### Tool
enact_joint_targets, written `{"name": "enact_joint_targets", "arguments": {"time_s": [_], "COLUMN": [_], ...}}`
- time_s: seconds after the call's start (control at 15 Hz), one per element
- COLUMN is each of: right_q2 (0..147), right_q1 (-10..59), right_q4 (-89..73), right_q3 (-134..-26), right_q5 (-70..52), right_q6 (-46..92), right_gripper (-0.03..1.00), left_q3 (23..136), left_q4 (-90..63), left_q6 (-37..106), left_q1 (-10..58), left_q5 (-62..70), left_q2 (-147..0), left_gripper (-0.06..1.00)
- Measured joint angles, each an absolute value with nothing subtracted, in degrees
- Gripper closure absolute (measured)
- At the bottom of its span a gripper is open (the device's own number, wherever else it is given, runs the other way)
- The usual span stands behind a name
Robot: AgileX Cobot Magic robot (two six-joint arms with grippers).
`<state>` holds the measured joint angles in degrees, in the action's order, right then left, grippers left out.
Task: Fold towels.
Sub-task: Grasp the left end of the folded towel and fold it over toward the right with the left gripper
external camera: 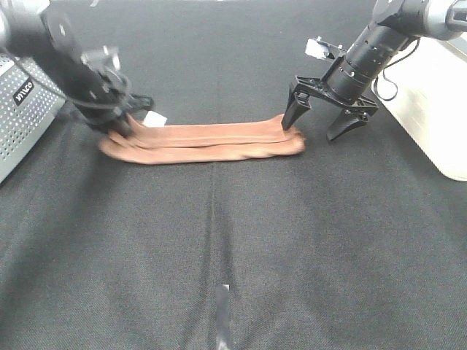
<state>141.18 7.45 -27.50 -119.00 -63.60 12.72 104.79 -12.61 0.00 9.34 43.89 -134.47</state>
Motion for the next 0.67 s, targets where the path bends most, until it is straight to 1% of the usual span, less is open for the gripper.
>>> {"name": "enact_joint_targets", "arguments": {"time_s": [0.13, 0.33, 0.47, 0.67], "right_q2": [141.18, 141.18, 141.18, 141.12], "right_q1": [7.45, 7.45, 7.45, 7.45], "right_q4": [-27.44, -27.44, -27.44, -27.5], "right_q3": [-119.0, -119.0, -119.0, -119.0], "right_q5": [-63.6, -63.6, -63.66, -64.23], "right_q6": [12.72, 12.55, 11.46, 11.17], "right_gripper": [0.05, 0.05, 0.05, 0.05], "left_q3": [108.98, 117.46, 122.1, 122.78], "left_q4": [-7.16, -6.76, -11.8, -21.31], "left_q6": [-2.12, -4.47, -4.81, -4.98], "left_q1": [9.34, 9.63, 11.8, 15.64], "left_q5": [49.56, 57.75, 60.1, 57.98], "left_q2": [-133.79, -133.73, -133.56, -133.73], "left_gripper": [0.86, 0.86, 0.86, 0.86]}}
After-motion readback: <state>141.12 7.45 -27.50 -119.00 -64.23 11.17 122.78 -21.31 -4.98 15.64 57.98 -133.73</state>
